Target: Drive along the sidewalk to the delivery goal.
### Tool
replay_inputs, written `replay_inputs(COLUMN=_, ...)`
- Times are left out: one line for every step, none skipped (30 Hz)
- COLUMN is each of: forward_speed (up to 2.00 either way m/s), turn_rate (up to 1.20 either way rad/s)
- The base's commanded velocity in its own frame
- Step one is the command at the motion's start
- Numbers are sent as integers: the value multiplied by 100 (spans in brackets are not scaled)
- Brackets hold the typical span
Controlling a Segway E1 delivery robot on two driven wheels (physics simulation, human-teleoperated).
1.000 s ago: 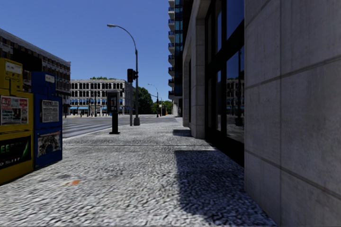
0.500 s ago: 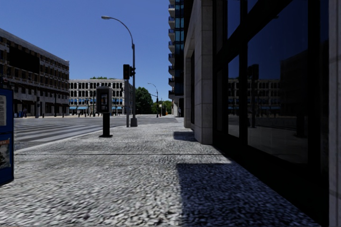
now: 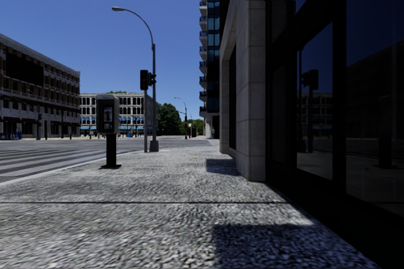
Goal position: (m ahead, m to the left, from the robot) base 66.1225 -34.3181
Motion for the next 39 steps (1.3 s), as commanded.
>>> replay_inputs(forward_speed=200, turn_rate=0)
replay_inputs(forward_speed=200, turn_rate=0)
replay_inputs(forward_speed=200, turn_rate=0)
replay_inputs(forward_speed=200, turn_rate=0)
replay_inputs(forward_speed=200, turn_rate=0)
replay_inputs(forward_speed=200, turn_rate=0)
replay_inputs(forward_speed=200, turn_rate=0)
replay_inputs(forward_speed=200, turn_rate=0)
replay_inputs(forward_speed=200, turn_rate=0)
replay_inputs(forward_speed=200, turn_rate=0)
replay_inputs(forward_speed=200, turn_rate=0)
replay_inputs(forward_speed=200, turn_rate=0)
replay_inputs(forward_speed=200, turn_rate=0)
replay_inputs(forward_speed=200, turn_rate=0)
replay_inputs(forward_speed=200, turn_rate=0)
replay_inputs(forward_speed=200, turn_rate=0)
replay_inputs(forward_speed=200, turn_rate=0)
replay_inputs(forward_speed=200, turn_rate=0)
replay_inputs(forward_speed=200, turn_rate=0)
replay_inputs(forward_speed=200, turn_rate=0)
replay_inputs(forward_speed=200, turn_rate=0)
replay_inputs(forward_speed=200, turn_rate=0)
replay_inputs(forward_speed=200, turn_rate=0)
replay_inputs(forward_speed=200, turn_rate=0)
replay_inputs(forward_speed=200, turn_rate=0)
replay_inputs(forward_speed=200, turn_rate=0)
replay_inputs(forward_speed=200, turn_rate=0)
replay_inputs(forward_speed=200, turn_rate=0)
replay_inputs(forward_speed=200, turn_rate=0)
replay_inputs(forward_speed=200, turn_rate=0)
replay_inputs(forward_speed=200, turn_rate=0)
replay_inputs(forward_speed=200, turn_rate=0)
replay_inputs(forward_speed=200, turn_rate=0)
replay_inputs(forward_speed=200, turn_rate=0)
replay_inputs(forward_speed=200, turn_rate=0)
replay_inputs(forward_speed=200, turn_rate=0)
replay_inputs(forward_speed=200, turn_rate=0)
replay_inputs(forward_speed=200, turn_rate=0)
replay_inputs(forward_speed=200, turn_rate=0)
